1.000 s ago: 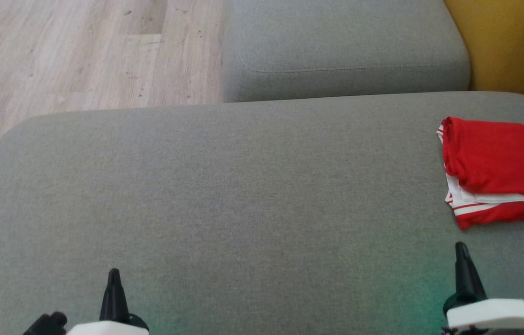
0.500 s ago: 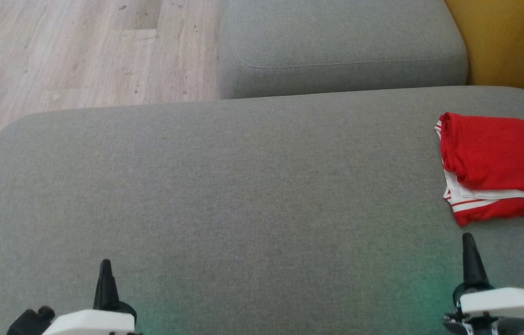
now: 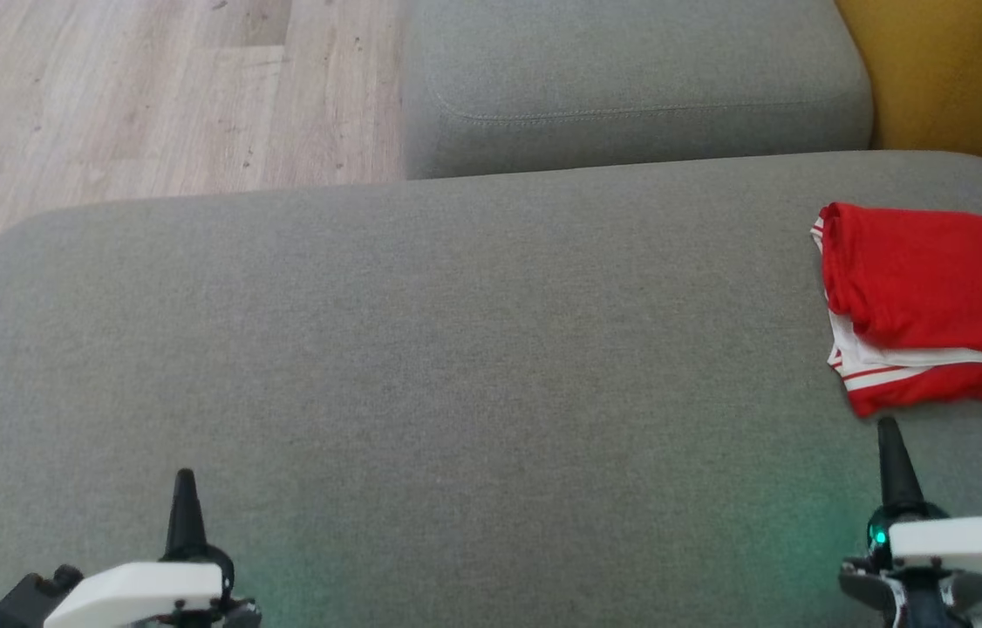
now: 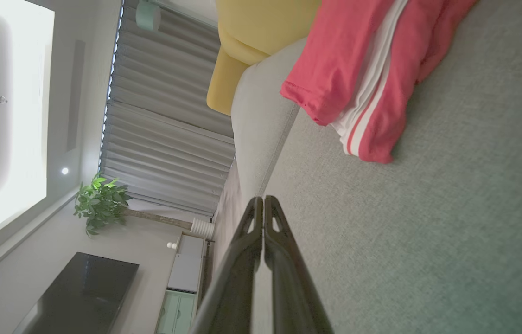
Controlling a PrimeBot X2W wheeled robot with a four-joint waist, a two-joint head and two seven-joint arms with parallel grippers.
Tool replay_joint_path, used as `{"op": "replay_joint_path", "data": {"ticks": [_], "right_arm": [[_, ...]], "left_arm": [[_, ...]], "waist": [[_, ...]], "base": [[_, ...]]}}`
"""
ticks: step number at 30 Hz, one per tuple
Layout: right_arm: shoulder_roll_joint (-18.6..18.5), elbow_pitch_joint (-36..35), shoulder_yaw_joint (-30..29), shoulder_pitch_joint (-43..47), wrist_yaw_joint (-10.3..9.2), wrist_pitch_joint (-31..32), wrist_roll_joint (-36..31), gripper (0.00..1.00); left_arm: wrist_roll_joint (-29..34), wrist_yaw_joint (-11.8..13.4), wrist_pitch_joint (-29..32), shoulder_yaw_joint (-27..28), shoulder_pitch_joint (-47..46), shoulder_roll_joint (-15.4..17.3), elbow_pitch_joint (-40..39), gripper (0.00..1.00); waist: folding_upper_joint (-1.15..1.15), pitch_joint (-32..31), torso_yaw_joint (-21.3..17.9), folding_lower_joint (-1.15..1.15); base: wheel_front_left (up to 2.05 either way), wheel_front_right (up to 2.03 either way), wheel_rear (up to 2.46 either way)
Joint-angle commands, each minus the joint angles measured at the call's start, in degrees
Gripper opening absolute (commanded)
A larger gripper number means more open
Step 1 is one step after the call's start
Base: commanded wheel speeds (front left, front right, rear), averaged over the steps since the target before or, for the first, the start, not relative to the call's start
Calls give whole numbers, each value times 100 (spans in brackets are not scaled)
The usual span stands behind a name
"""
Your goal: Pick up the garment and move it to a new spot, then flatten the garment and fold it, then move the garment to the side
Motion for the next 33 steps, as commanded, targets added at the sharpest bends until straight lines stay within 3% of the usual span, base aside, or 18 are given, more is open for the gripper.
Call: {"op": "replay_joint_path", "data": {"ticks": [1,33], "right_arm": [[-130,-182,59,-360,17,48,147,0],[-122,-69,-233,-901,22,581,2322,0]], "left_arm": [[-125,-34,30,211,-327,70,-158,0],[-2168,-348,565,766,-819,47,-58,0]], "waist": [[0,4,-3,0],[0,166,-123,0]], "base": [[0,0,0],[0,0,0]]}}
